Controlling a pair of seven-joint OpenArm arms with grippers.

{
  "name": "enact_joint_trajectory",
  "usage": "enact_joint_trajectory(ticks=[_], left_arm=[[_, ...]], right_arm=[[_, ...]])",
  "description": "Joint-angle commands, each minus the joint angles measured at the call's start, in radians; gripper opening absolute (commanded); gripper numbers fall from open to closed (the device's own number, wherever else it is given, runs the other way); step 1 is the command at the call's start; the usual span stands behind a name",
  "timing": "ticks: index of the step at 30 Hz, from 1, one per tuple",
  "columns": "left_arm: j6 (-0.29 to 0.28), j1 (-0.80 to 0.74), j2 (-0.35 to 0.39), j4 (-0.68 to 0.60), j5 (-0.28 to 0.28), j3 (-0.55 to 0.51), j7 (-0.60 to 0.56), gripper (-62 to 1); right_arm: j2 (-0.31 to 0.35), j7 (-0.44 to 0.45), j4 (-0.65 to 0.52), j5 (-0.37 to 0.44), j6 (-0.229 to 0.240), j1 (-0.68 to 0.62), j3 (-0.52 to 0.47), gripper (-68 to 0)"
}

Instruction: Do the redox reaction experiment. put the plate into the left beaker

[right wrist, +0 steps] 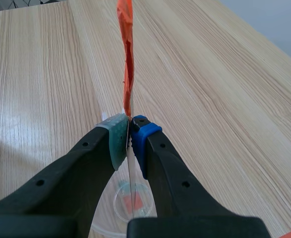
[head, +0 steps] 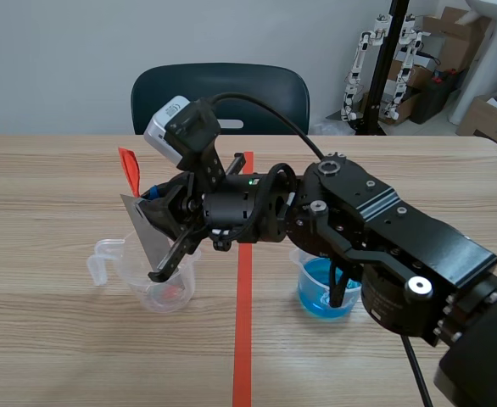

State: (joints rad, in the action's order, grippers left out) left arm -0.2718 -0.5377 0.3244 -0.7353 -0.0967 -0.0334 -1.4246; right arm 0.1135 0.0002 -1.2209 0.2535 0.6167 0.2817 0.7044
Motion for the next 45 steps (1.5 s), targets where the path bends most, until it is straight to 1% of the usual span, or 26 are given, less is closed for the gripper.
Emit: enact_joint_trajectory(ticks=[1,3,28,33,45], left_arm=[[0.0,-0.01,0.009,-0.013,0.006,-0.003,-0.014,1.4],[0.0,-0.01,0.009,-0.013,0.006,-0.003,-0.014,1.4],[0.0,-0.01,0.009,-0.013,0.006,-0.003,-0.014,1.4],[0.0,-0.01,0.009,-0.013,0.006,-0.003,-0.014,1.4],[0.0,-0.01,0.009,-0.013,0.003,-0.003,-0.014,1.4]], right_arm=[[-0.003,0.018,-0.01,0.011,-0.011,0.012,-0.003,-66.9],[-0.002,0.018,-0.01,0.007,-0.019,0.012,-0.003,-66.9],[-0.003,0.019,-0.01,0.006,-0.019,0.011,-0.003,-66.9],[-0.002,0.04,-0.01,0.005,-0.05,-0.007,-0.003,-66.9],[-0.002,0.076,-0.01,-0.012,-0.05,-0.025,-0.003,-66.9]])
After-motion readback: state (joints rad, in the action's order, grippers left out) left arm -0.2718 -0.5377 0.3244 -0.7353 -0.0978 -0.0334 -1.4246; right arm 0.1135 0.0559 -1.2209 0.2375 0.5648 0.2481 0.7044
